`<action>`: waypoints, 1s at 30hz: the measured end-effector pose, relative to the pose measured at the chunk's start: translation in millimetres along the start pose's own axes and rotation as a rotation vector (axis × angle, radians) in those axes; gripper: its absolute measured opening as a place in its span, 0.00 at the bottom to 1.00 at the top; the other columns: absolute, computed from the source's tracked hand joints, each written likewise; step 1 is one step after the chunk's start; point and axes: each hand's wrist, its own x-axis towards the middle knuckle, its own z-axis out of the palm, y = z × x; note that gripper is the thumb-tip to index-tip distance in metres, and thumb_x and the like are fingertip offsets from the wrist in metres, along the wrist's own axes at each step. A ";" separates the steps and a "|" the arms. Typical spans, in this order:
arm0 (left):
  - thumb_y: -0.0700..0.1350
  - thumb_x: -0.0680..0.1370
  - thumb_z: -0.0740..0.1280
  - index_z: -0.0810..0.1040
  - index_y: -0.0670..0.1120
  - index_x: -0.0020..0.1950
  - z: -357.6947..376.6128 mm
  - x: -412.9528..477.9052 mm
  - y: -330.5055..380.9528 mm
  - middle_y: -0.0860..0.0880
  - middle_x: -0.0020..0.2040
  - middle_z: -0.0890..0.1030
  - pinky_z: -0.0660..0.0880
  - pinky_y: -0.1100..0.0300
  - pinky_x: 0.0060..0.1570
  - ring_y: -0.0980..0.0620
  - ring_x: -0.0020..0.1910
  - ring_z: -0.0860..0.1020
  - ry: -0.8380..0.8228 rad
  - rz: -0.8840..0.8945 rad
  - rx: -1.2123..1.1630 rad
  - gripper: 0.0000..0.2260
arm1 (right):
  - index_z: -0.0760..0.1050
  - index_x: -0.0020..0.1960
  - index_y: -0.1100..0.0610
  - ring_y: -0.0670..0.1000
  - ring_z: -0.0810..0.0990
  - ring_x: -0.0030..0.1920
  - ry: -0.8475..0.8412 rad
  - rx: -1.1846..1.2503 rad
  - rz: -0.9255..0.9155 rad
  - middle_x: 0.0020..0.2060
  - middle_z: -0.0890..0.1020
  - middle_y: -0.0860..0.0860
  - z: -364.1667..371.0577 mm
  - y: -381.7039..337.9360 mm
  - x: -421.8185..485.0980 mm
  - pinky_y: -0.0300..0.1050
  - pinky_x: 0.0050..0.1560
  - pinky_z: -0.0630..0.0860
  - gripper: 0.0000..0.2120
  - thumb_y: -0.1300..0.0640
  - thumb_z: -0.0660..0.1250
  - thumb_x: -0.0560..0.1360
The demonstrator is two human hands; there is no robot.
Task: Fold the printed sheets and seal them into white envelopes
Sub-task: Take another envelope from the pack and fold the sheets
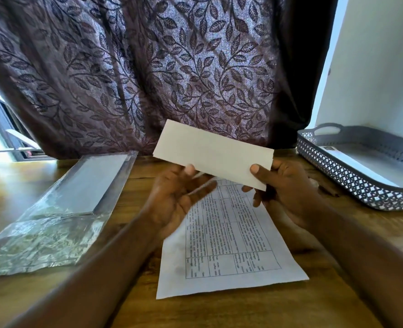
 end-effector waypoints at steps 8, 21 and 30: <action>0.39 0.78 0.67 0.75 0.45 0.65 34.6 -12.0 -33.1 0.43 0.56 0.84 0.81 0.48 0.56 0.43 0.58 0.83 0.071 -0.022 0.181 0.15 | 0.76 0.61 0.54 0.60 0.84 0.30 -0.085 -0.026 -0.070 0.40 0.87 0.55 41.8 -0.9 -15.9 0.45 0.25 0.77 0.14 0.52 0.67 0.77; 0.40 0.82 0.63 0.79 0.43 0.56 -5.3 10.6 10.0 0.44 0.52 0.86 0.82 0.53 0.53 0.47 0.54 0.85 0.362 0.114 0.011 0.07 | 0.76 0.57 0.49 0.60 0.87 0.37 -0.088 -0.095 0.007 0.42 0.88 0.56 -2.0 4.3 1.9 0.47 0.35 0.82 0.12 0.49 0.66 0.74; 0.41 0.81 0.66 0.82 0.40 0.52 -27.3 10.3 20.6 0.39 0.51 0.86 0.84 0.49 0.49 0.41 0.49 0.86 0.367 0.134 0.347 0.07 | 0.77 0.58 0.57 0.61 0.85 0.34 -0.009 -0.010 0.100 0.41 0.87 0.60 -12.5 5.5 2.9 0.49 0.33 0.79 0.12 0.54 0.57 0.84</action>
